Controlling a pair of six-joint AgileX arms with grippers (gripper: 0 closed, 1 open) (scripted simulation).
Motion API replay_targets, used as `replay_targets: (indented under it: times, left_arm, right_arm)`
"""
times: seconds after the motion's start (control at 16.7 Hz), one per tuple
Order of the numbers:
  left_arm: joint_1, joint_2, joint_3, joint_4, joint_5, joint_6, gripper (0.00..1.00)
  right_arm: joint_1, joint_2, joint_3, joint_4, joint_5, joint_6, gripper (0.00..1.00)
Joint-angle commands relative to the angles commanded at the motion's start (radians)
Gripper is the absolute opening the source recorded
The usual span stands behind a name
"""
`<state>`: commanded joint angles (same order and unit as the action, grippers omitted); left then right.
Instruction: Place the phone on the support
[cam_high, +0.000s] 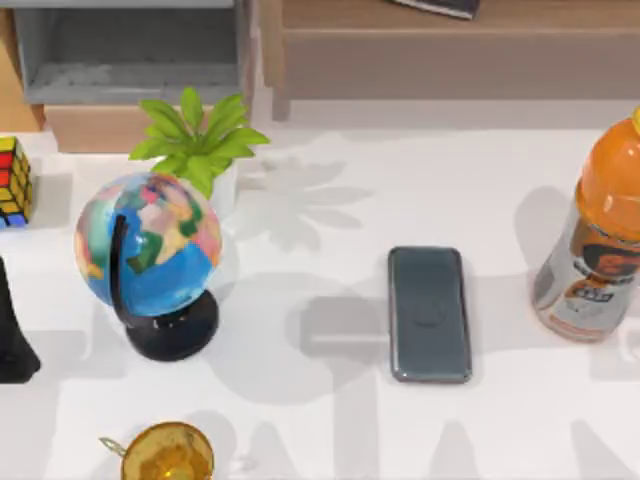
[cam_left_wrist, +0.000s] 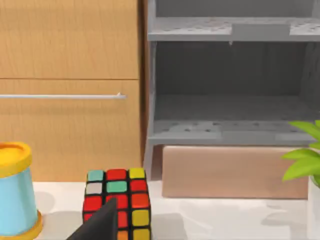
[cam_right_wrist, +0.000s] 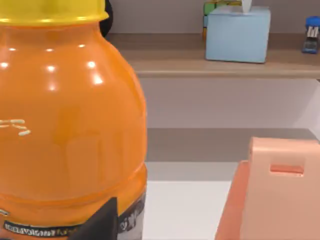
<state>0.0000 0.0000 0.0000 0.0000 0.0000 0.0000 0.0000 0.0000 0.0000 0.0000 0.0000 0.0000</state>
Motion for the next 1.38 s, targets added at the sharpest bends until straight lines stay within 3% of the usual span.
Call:
replay_targets:
  times: [0.24,0.54,1.02,1.38]
  left_arm:
    - [0.0,0.0,0.0,0.0,0.0,0.0,1.0]
    - [0.0,0.0,0.0,0.0,0.0,0.0,1.0]
    - [0.0,0.0,0.0,0.0,0.0,0.0,1.0]
    - [0.0,0.0,0.0,0.0,0.0,0.0,1.0]
  right_arm:
    - [0.023,0.03,0.031,-0.029,0.006,0.021,1.0]
    - [0.204,0.28,0.292,-0.242,0.026,0.17,1.0]
    - [0.567,1.062,1.013,-0.727,0.028,0.47,1.0]
    - [0.654,1.705,1.441,-0.982,0.023,0.605,1.0]
